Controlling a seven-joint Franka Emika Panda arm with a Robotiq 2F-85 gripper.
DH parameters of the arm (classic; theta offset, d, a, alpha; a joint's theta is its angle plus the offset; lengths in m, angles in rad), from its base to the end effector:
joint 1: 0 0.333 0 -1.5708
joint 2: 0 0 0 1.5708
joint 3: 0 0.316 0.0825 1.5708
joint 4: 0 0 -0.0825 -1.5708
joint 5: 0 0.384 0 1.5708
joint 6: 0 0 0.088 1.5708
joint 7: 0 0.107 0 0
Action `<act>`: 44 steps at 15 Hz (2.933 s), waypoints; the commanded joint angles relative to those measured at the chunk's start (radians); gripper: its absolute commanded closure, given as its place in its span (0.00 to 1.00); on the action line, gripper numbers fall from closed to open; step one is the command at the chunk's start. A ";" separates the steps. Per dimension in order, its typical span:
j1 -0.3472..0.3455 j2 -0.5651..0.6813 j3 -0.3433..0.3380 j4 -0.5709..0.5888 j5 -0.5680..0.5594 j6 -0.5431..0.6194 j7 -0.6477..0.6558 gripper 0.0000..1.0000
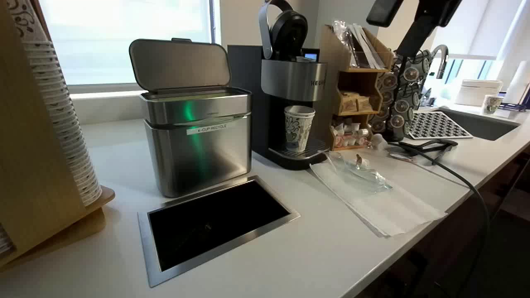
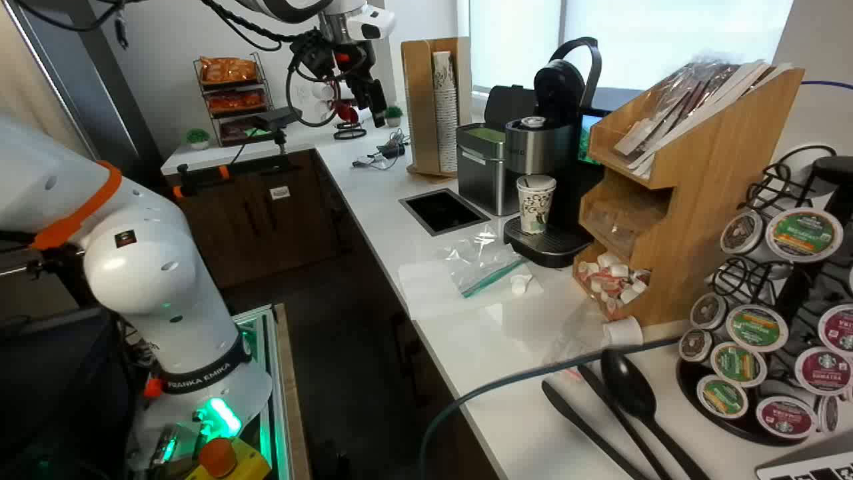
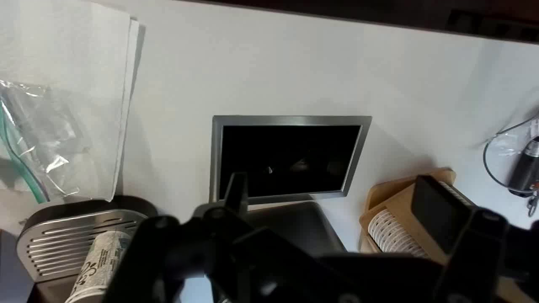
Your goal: Take the used coffee pod and put it on the counter
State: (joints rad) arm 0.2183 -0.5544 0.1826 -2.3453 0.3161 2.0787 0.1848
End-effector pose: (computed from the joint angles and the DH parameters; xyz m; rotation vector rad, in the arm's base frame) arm 0.3712 0.1862 0.5610 -2.8515 -0.1253 -0.3115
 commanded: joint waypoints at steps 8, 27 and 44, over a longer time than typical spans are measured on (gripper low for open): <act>-0.005 0.000 0.004 0.002 0.002 -0.003 -0.002 0.00; -0.154 0.378 -0.187 0.286 -0.091 0.377 -0.217 0.00; -0.161 0.597 -0.158 0.404 -0.290 0.550 -0.083 0.00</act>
State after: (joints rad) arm 0.0608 0.0236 0.0146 -1.9604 0.0740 2.6010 0.0157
